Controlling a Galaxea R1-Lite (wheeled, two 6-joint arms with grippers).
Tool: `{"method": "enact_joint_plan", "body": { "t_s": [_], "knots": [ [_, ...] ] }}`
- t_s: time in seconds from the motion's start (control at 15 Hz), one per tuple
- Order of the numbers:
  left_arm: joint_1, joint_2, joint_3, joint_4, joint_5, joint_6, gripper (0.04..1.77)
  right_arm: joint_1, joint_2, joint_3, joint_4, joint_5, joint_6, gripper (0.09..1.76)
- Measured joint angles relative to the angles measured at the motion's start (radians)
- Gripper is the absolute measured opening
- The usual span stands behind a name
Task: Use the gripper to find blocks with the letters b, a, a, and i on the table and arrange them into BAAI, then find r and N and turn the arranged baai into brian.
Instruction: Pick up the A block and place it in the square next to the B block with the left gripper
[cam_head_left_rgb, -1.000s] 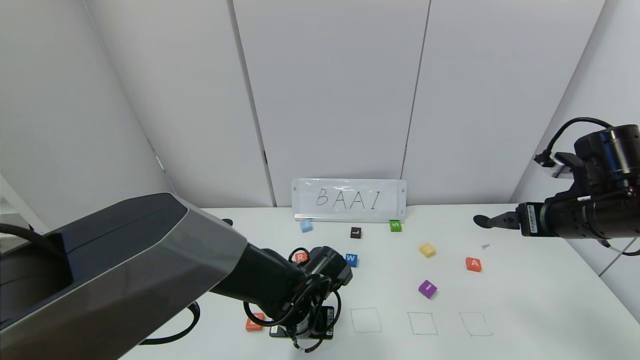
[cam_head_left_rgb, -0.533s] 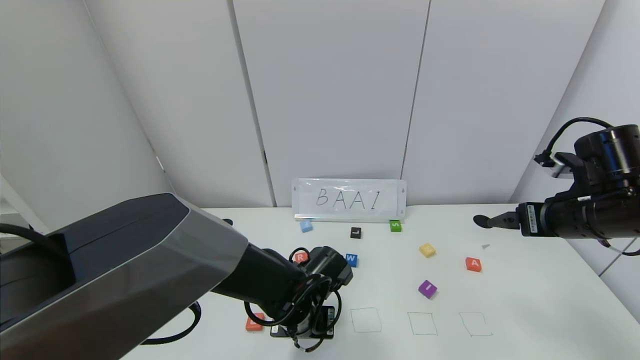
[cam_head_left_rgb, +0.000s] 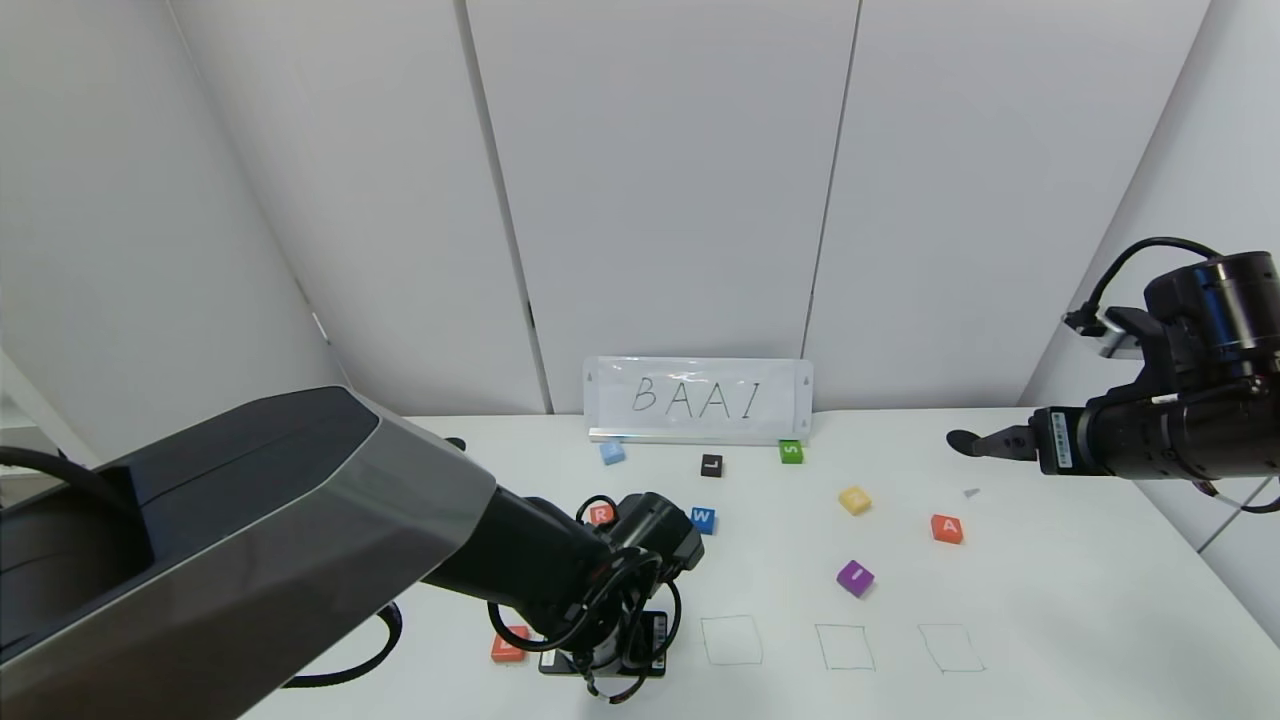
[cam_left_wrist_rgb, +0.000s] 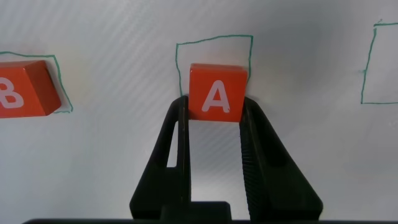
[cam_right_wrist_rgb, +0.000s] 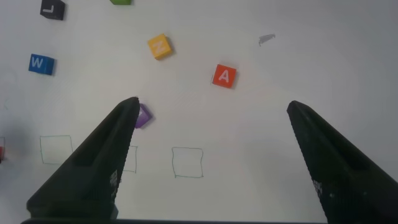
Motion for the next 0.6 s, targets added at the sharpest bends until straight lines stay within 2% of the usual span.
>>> {"method": "enact_joint_plan", "body": {
  "t_s": [0.6],
  "knots": [
    [0.003, 0.001, -0.004, 0.005, -0.002, 0.000, 0.53, 0.002, 0.000, 0.001, 0.000, 0.000, 0.000, 1.71]
  ]
}}
